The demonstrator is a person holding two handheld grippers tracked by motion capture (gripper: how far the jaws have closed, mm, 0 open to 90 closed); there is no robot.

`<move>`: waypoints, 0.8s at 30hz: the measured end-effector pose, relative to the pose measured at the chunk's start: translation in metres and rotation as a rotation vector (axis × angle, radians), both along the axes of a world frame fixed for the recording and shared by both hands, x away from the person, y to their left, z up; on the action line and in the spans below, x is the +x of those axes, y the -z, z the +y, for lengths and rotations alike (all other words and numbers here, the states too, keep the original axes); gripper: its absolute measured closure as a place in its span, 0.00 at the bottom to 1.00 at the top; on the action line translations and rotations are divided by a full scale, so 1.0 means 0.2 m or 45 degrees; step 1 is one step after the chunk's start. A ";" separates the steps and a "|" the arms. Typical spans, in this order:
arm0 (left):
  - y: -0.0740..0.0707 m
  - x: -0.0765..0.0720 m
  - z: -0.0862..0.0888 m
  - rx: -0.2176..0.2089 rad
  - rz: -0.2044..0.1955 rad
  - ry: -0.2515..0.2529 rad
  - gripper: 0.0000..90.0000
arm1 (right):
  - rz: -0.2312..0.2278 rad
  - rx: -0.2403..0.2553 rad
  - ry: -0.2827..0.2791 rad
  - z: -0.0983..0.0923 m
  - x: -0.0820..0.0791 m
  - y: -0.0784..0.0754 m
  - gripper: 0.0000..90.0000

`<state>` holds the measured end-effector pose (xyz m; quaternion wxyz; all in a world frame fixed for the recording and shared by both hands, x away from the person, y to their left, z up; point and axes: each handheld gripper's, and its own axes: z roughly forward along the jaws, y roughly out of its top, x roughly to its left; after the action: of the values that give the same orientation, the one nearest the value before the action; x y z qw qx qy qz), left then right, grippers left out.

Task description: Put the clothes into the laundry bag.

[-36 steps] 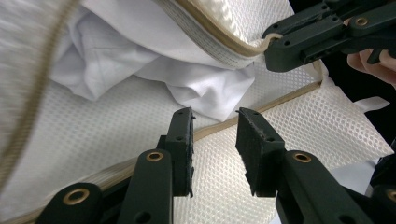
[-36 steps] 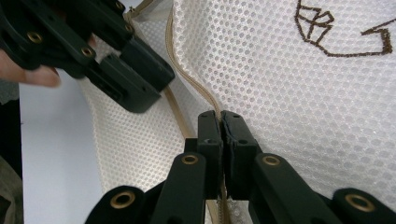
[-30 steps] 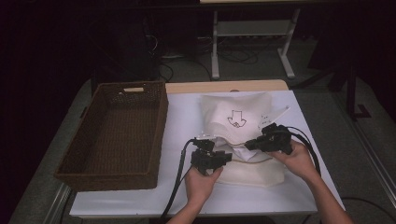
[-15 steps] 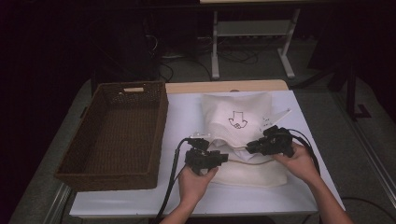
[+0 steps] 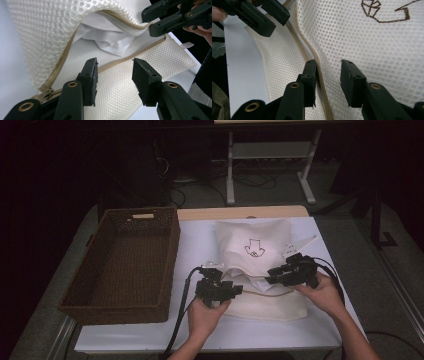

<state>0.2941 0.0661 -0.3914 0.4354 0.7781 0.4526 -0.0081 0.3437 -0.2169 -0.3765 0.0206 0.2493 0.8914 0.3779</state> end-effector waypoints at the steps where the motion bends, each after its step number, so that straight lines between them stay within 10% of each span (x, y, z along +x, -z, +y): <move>1: 0.00 0.00 0.01 0.000 0.002 0.000 0.60 | -0.003 0.002 0.001 0.00 0.00 0.00 0.71; 24: -0.02 -0.01 0.13 0.019 -0.019 0.008 0.55 | -0.009 0.015 0.048 -0.06 -0.02 -0.03 0.64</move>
<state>0.2912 0.0913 -0.3881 0.4331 0.7827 0.4470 -0.0003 0.3392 -0.2293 -0.3703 0.0294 0.2647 0.8843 0.3835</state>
